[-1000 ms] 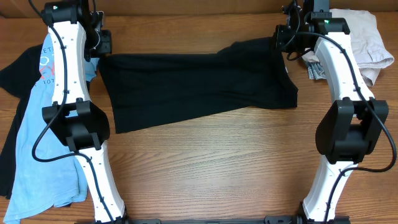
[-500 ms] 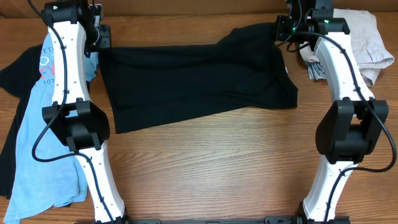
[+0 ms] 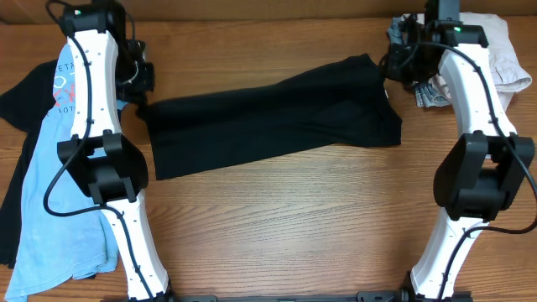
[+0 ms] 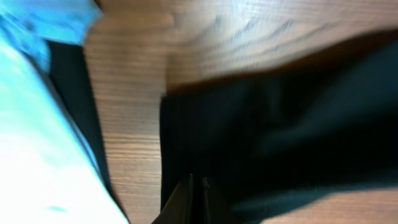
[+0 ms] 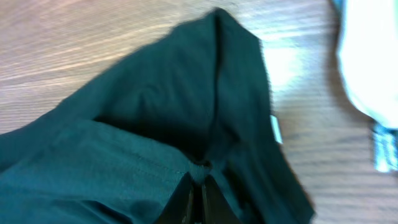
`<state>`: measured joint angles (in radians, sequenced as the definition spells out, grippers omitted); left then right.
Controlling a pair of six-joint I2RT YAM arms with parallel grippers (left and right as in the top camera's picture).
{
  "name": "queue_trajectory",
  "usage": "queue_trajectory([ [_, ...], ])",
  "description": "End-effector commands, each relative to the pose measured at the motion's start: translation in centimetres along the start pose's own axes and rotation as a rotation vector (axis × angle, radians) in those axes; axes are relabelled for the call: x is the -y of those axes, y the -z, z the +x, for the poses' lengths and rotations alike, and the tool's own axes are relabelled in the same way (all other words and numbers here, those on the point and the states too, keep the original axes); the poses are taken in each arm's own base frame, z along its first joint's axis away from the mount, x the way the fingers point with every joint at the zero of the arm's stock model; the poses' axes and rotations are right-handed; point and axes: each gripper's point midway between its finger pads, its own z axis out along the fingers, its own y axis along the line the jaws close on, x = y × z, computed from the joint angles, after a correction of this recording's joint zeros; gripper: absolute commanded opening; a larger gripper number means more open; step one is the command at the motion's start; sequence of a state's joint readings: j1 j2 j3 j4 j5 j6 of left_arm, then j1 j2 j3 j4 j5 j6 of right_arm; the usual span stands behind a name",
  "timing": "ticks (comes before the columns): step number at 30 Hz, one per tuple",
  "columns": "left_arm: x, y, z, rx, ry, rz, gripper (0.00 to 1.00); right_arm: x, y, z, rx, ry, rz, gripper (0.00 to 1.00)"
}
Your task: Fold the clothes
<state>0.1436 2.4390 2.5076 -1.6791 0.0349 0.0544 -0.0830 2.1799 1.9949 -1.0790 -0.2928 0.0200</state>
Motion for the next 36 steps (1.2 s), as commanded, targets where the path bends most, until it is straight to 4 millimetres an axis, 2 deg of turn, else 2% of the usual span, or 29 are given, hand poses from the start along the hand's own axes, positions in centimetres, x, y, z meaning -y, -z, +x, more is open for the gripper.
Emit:
queue_trajectory([
  [1, 0.2, -2.1, 1.7, -0.088, 0.008, 0.011, 0.04, 1.9, 0.4, 0.4, -0.01, 0.013, 0.047, 0.04],
  [3, 0.2, -3.8, 2.5, -0.135, 0.009, 0.014, 0.04, 2.1, -0.1, 1.0, -0.028, 0.016, 0.049, 0.05],
  [4, 0.2, -4.8, 2.9, -0.158, 0.01, 0.015, 0.04, 2.2, -0.3, 1.3, -0.035, 0.014, 0.049, 0.1],
  [5, 0.2, -7.0, 3.7, -0.199, 0.011, 0.02, 0.15, 2.4, -0.8, 2.0, -0.054, 0.008, 0.05, 0.34],
  [8, 0.3, -9.6, 4.6, -0.234, 0.01, 0.022, 0.35, 2.6, -1.2, 2.6, -0.072, 0.003, 0.051, 0.5],
  [13, 0.4, -11.4, 5.6, -0.264, -0.018, 0.026, 0.58, 2.8, -1.2, 3.5, -0.107, -0.01, 0.057, 0.58],
  [15, 0.4, -11.4, 5.6, -0.264, -0.017, 0.027, 0.72, 3.0, -1.2, 3.6, -0.109, -0.01, 0.063, 0.65],
  [16, 0.5, -11.4, 5.6, -0.263, -0.017, 0.031, 0.84, 3.2, -1.2, 3.6, -0.109, -0.009, 0.076, 0.67],
  [17, 0.5, -11.4, 5.5, -0.259, -0.016, 0.034, 0.91, 3.4, -1.6, 3.8, -0.111, -0.005, 0.083, 0.7],
  [19, 0.5, -11.3, 5.2, -0.247, -0.015, 0.034, 1.0, 3.7, -2.1, 4.3, -0.124, 0.01, 0.082, 0.7],
  [23, 0.6, -9.1, 3.3, -0.181, 0.008, 0.033, 1.0, 4.1, -3.8, 5.5, -0.138, 0.012, 0.082, 0.74],
  [25, 0.9, -7.0, 1.9, -0.126, 0.006, 0.045, 1.0, 4.4, -4.6, 6.0, -0.139, 0.013, 0.089, 0.74],
  [30, 1.9, -0.1, -1.0, 0.047, -0.003, 0.09, 1.0, 5.7, -6.2, 6.9, -0.134, -0.019, 0.172, 0.74],
  [36, 2.8, 6.2, -2.5, 0.224, -0.03, 0.091, 1.0, 6.8, -6.5, 7.6, -0.135, -0.072, 0.281, 0.71],
])
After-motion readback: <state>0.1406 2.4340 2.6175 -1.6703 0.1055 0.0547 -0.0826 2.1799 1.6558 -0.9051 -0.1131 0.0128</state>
